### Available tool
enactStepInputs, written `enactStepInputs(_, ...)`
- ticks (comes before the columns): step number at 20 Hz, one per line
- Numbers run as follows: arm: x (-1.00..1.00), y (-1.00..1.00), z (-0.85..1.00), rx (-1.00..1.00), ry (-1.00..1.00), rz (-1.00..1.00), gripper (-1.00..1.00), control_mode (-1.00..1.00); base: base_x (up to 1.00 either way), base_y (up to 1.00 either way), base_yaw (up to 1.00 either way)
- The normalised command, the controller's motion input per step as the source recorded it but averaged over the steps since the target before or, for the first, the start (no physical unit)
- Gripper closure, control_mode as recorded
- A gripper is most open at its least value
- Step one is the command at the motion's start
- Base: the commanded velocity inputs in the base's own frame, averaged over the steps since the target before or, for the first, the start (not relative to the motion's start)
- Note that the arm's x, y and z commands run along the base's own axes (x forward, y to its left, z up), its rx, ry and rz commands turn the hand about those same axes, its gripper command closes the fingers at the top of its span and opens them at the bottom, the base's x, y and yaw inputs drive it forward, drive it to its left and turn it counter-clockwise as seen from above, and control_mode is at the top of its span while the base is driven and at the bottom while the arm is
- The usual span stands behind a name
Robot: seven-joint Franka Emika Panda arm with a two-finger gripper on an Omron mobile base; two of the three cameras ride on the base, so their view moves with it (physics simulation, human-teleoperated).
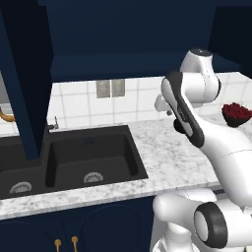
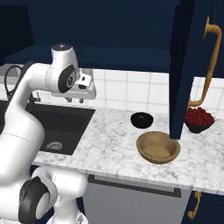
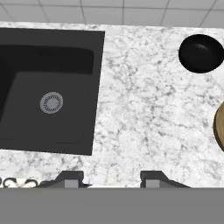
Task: Pick up the bowls on the counter and stack them on top of one another in the open cabinet. Place the smaller bowl on top of the larger bowl.
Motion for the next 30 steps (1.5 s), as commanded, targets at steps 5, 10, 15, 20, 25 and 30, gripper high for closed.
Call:
enactStepInputs(5, -0.05, -0.68, -0.28, 0.0, -0.03, -0.03, -1.0, -1.0, 0.0, 0.0, 0.0)
enactStepInputs(10, 0.07, -0.99, -0.33, -0.03, -0.07, -0.03, -1.0, -1.0, 0.0, 0.0, 0.0)
enactStepInputs(15, 0.54, -0.62, -0.46, -0.13, -0.05, 0.05, -1.0, -1.0, 0.0, 0.0, 0.0)
enactStepInputs(20, 0.95, -0.03, -0.57, -0.16, 0.1, 0.02, -1.0, -1.0, 0.0, 0.0, 0.0)
enactStepInputs(25, 0.97, -0.03, -0.69, -0.12, 0.17, -0.02, -1.0, -1.0, 0.0, 0.0, 0.0)
enactStepInputs(30, 0.23, -0.23, -0.21, -0.01, 0.06, -0.03, -1.0, -1.0, 0.0, 0.0, 0.0)
